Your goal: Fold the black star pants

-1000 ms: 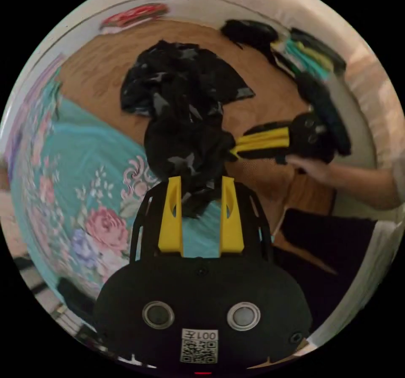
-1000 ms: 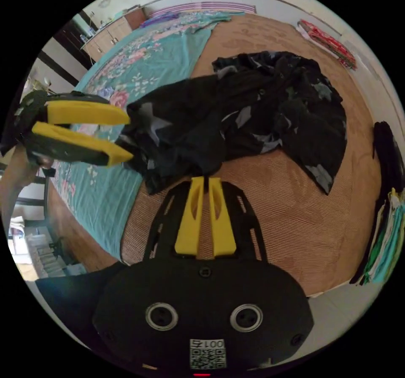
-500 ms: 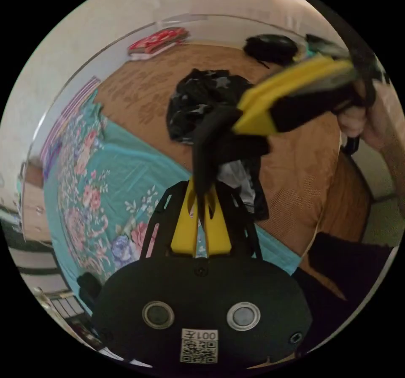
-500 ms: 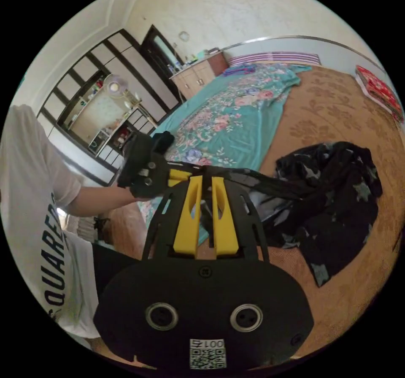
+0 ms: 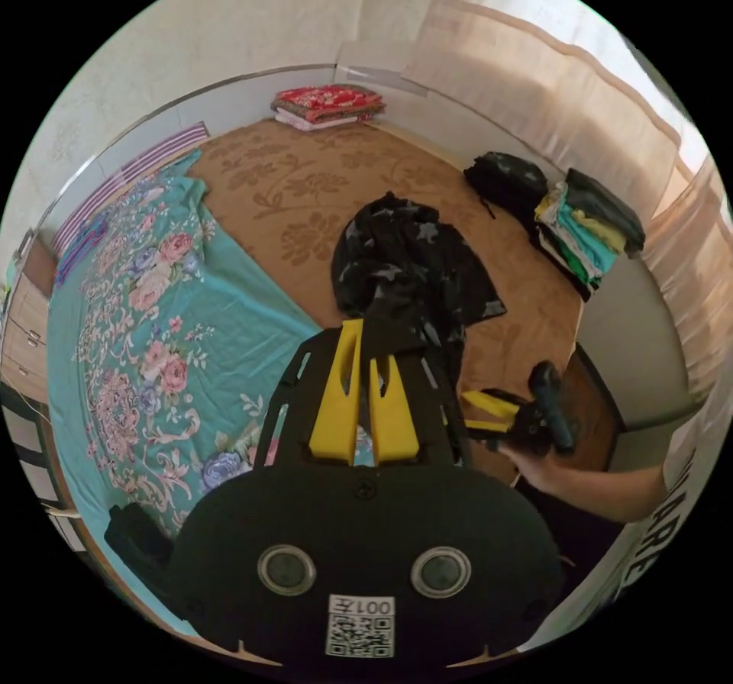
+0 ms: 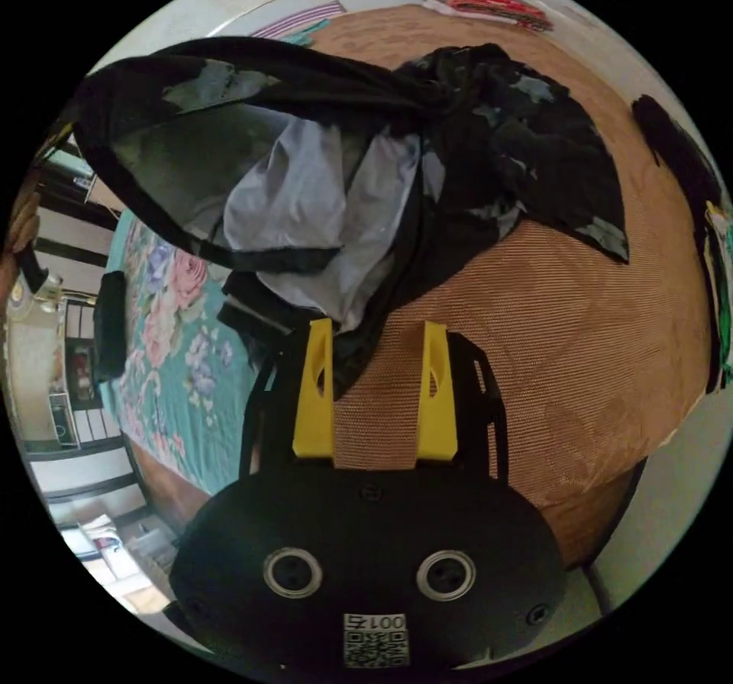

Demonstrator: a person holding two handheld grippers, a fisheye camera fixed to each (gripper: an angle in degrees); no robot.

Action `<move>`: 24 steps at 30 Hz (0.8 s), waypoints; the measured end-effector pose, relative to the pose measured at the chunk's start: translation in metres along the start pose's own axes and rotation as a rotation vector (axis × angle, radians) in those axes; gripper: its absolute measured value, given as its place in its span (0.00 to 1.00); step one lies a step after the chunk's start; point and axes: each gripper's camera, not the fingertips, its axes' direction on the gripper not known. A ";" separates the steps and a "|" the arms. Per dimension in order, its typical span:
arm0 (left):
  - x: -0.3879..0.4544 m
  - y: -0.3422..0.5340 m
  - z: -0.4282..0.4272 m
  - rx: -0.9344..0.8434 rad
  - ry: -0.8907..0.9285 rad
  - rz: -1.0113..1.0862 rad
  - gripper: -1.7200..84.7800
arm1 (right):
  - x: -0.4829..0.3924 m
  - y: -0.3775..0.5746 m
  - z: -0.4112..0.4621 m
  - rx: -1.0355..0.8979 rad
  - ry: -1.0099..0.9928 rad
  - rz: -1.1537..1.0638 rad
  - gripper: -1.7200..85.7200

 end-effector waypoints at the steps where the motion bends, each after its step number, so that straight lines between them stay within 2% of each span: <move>1: -0.001 -0.002 -0.005 0.013 -0.004 -0.004 0.01 | -0.006 0.001 -0.001 0.000 0.047 -0.011 0.14; 3: -0.006 -0.007 -0.024 0.055 -0.036 0.001 0.01 | -0.011 0.004 -0.007 0.012 0.045 -0.090 0.05; 4: -0.008 -0.008 -0.028 0.062 -0.047 0.005 0.01 | -0.010 0.006 -0.014 0.016 0.026 -0.130 0.04; 8: -0.016 -0.015 -0.048 0.020 -0.136 0.073 0.01 | 0.009 0.009 -0.056 0.068 0.120 -0.249 0.03; 10: -0.013 -0.017 -0.051 -0.014 -0.204 0.131 0.01 | 0.031 0.005 -0.100 0.142 0.315 -0.322 0.03; 13: -0.001 -0.018 -0.050 -0.078 -0.288 0.270 0.01 | 0.052 0.000 -0.169 0.254 0.444 -0.411 0.03; 16: 0.013 -0.017 -0.038 -0.174 -0.372 0.392 0.01 | 0.057 0.003 -0.221 0.278 0.493 -0.505 0.03; 18: 0.020 -0.011 -0.022 -0.259 -0.397 0.467 0.01 | 0.054 0.007 -0.234 0.212 0.417 -0.589 0.03; 20: 0.019 -0.006 -0.008 -0.314 -0.297 0.489 0.01 | 0.048 0.010 -0.234 0.095 0.213 -0.683 0.03; 22: 0.018 0.001 0.010 -0.345 -0.093 0.488 0.01 | 0.044 0.016 -0.210 -0.035 0.005 -0.684 0.04; 24: 0.016 0.012 0.043 -0.379 0.154 0.418 0.02 | 0.043 0.025 -0.180 -0.143 -0.078 -0.680 0.05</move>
